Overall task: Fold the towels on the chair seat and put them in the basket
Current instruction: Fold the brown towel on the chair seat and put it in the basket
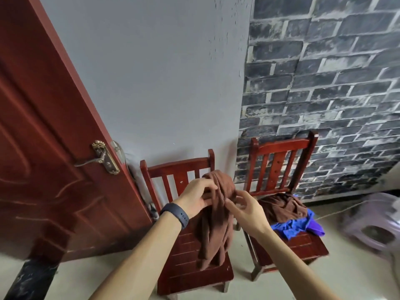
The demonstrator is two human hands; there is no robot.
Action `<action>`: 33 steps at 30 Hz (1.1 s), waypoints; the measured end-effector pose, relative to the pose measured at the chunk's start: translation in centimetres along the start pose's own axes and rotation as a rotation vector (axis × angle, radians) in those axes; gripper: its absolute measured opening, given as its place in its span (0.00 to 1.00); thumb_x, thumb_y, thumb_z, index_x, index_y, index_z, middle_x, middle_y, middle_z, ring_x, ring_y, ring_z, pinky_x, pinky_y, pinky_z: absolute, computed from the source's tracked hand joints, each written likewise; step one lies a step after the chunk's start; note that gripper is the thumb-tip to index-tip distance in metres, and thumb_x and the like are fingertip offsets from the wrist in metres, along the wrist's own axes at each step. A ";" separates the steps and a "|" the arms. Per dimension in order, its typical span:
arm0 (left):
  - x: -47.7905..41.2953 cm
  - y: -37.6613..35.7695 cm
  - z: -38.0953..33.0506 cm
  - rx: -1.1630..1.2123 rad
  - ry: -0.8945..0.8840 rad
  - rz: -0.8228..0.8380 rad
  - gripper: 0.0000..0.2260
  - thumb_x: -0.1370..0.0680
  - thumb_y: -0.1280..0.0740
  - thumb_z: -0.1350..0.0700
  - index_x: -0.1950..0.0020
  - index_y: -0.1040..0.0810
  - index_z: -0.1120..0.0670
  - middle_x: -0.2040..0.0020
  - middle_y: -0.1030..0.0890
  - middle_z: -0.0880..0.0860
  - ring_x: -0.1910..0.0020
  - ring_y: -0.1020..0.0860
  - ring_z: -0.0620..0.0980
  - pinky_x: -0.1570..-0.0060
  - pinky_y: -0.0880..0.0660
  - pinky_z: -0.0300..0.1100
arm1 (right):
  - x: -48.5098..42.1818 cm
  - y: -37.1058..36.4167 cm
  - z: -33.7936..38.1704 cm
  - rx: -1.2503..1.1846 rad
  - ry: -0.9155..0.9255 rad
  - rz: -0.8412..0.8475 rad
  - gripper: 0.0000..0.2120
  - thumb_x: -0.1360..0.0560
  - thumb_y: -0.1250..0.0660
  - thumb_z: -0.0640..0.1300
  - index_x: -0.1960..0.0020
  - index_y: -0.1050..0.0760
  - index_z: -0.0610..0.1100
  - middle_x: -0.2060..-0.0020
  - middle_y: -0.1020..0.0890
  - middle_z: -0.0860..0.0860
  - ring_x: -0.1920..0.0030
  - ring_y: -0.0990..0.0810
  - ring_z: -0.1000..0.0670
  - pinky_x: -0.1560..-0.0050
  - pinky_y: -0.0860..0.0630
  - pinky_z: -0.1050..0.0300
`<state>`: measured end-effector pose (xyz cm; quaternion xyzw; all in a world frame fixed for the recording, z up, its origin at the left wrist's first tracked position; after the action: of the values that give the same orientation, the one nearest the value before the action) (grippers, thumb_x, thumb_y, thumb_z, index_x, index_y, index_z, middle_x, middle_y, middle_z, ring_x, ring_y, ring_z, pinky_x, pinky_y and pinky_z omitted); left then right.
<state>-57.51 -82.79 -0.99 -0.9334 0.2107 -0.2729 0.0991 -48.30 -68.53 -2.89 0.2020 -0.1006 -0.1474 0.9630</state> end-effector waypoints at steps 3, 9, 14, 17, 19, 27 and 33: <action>-0.1 -0.3 0.5 0.144 -0.011 0.044 0.15 0.27 0.44 0.70 0.45 0.24 0.63 0.50 0.22 0.62 0.49 0.21 0.61 0.52 0.19 0.53 | -0.2 -0.2 -0.1 -0.118 0.021 -0.020 0.15 0.22 0.31 0.50 0.39 0.31 0.51 0.49 0.15 0.51 0.57 0.14 0.55 0.60 0.18 0.60; 0.5 1.1 1.5 -0.553 -0.034 -0.136 0.09 0.21 0.40 0.51 0.46 0.21 0.47 0.44 0.18 0.57 0.42 0.21 0.58 0.38 0.25 0.56 | -0.4 -1.3 0.8 -0.198 0.033 0.074 0.09 0.20 0.34 0.50 0.41 0.28 0.52 0.55 0.13 0.49 0.58 0.13 0.50 0.61 0.17 0.54; 0.6 2.7 3.4 -0.667 0.051 -0.110 0.20 0.26 0.41 0.45 0.44 0.19 0.55 0.47 0.17 0.57 0.47 0.19 0.57 0.42 0.22 0.54 | -1.1 -2.5 0.6 0.073 0.055 0.074 0.16 0.21 0.35 0.58 0.37 0.22 0.54 0.47 0.19 0.53 0.47 0.19 0.53 0.46 0.24 0.58; 1.2 2.9 3.0 -0.822 -0.014 -0.160 0.13 0.20 0.42 0.54 0.52 0.19 0.57 0.52 0.18 0.58 0.50 0.21 0.57 0.45 0.24 0.50 | -1.2 -3.2 0.2 0.231 0.034 0.088 0.17 0.19 0.38 0.55 0.34 0.21 0.51 0.43 0.20 0.49 0.44 0.21 0.49 0.45 0.29 0.59; 1.1 3.2 3.2 -0.826 -0.006 -0.154 0.11 0.19 0.41 0.54 0.52 0.20 0.54 0.51 0.18 0.57 0.48 0.21 0.56 0.43 0.25 0.51 | -0.9 -3.5 0.3 0.342 0.098 0.080 0.15 0.18 0.41 0.52 0.40 0.18 0.51 0.46 0.18 0.51 0.49 0.21 0.49 0.49 0.28 0.58; 1.9 5.9 2.2 -0.660 0.071 -0.245 0.15 0.20 0.39 0.45 0.39 0.23 0.52 0.49 0.22 0.50 0.46 0.25 0.52 0.58 0.27 0.41 | -2.1 -2.0 0.5 0.441 0.001 -0.106 0.16 0.16 0.48 0.50 0.52 0.25 0.46 0.61 0.21 0.49 0.64 0.25 0.47 0.58 0.29 0.52; 3.0 10.2 0.5 -0.388 0.051 -0.301 0.12 0.30 0.26 0.42 0.51 0.19 0.46 0.48 0.20 0.49 0.52 0.26 0.49 0.62 0.31 0.42 | -3.8 -1.3 -0.3 0.252 -0.107 -0.072 0.16 0.16 0.48 0.51 0.48 0.25 0.44 0.55 0.20 0.46 0.60 0.22 0.49 0.53 0.26 0.51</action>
<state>-58.46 -93.22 -3.06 -0.9487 0.1201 -0.2625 -0.1292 -52.08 -68.32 -4.24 0.3166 -0.1619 -0.1787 0.9174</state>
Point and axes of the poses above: each hand's wrist, its own x-axis away from the middle knuckle, its own y-axis out of the back of the hand, z = x × y, the point moved 5 cm from there along -x, towards the middle knuckle
